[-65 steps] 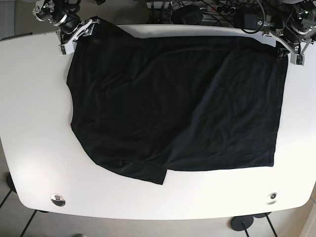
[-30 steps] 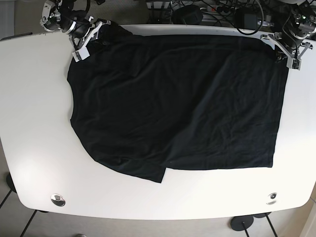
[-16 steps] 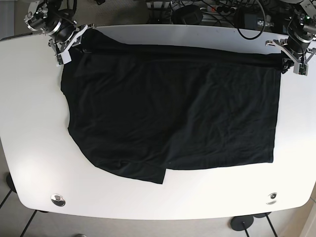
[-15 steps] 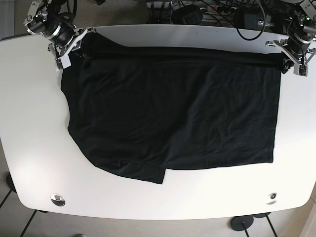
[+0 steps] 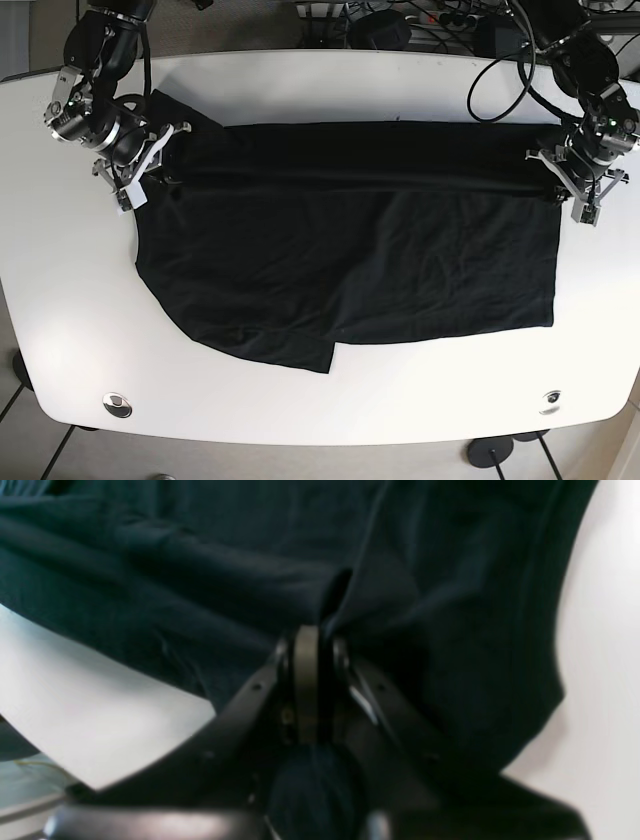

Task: Fold the T-shirt properly
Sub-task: 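Drag the held shirt edge with both grippers to straighten it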

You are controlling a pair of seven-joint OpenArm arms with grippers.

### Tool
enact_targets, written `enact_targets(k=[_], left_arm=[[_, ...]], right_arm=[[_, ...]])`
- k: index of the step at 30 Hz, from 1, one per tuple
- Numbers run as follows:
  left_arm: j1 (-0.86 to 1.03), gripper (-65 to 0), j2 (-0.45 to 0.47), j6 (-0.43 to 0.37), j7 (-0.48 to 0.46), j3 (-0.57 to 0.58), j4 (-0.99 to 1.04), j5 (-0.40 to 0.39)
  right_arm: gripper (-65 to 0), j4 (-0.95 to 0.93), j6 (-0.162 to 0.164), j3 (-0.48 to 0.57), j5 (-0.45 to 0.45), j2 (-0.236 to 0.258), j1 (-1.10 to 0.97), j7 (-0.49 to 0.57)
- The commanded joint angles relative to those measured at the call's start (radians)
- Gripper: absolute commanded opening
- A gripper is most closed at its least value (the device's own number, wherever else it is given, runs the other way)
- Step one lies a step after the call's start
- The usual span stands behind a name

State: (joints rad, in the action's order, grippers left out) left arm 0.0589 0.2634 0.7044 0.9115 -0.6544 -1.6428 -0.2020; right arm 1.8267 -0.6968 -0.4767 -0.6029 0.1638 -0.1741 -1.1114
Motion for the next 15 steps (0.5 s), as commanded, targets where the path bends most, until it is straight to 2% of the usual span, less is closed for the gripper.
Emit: enact_targets(k=[1, 3, 5, 7, 10, 12, 14, 15], left_arm=[[-0.032, -65.0, 0.021, -0.006, -0.019, 0.005, 0.036, 0.006], [-0.047, -65.0, 0.021, -0.006, -0.022, 0.003, 0.077, 0.006], [-0.046, -65.0, 0.021, -0.006, -0.067, 0.005, 0.108, 0.006], [-0.038, -65.0, 0.021, -0.006, -0.128, 0.006, 0.143, 0.008], [-0.038, -65.0, 0.033, -0.006, -0.139, 0.006, 0.184, 0.008], [-0.041, -65.0, 0.052, -0.006, -0.139, 0.006, 0.192, 0.008], [-0.044, -65.0, 0.052, -0.006, -0.139, 0.006, 0.192, 0.008], [-0.044, -61.0, 0.052, -0.006, -0.137, 0.006, 0.191, 0.008]], right_arm=[[-63.3, 0.021, -0.001, -0.006, -0.033, 0.021, 0.028, 0.014], [-63.3, 0.052, -0.001, -0.007, -0.067, 0.038, 0.034, 0.014], [-63.3, 0.055, -0.001, -0.001, -0.079, 0.044, 0.051, 0.014], [-63.1, 0.031, -0.001, 0.059, -0.032, 0.044, 0.091, 0.02], [-62.8, -0.089, -0.001, 0.097, 0.056, 0.043, 0.15, 0.061], [-54.5, -0.124, -0.001, 0.091, 0.094, 0.044, 0.153, 0.126], [-38.5, -0.121, -0.001, 0.089, 0.11, 0.049, 0.152, 0.142], [-29.8, -0.112, -0.001, 0.089, 0.103, 0.05, 0.147, 0.142]])
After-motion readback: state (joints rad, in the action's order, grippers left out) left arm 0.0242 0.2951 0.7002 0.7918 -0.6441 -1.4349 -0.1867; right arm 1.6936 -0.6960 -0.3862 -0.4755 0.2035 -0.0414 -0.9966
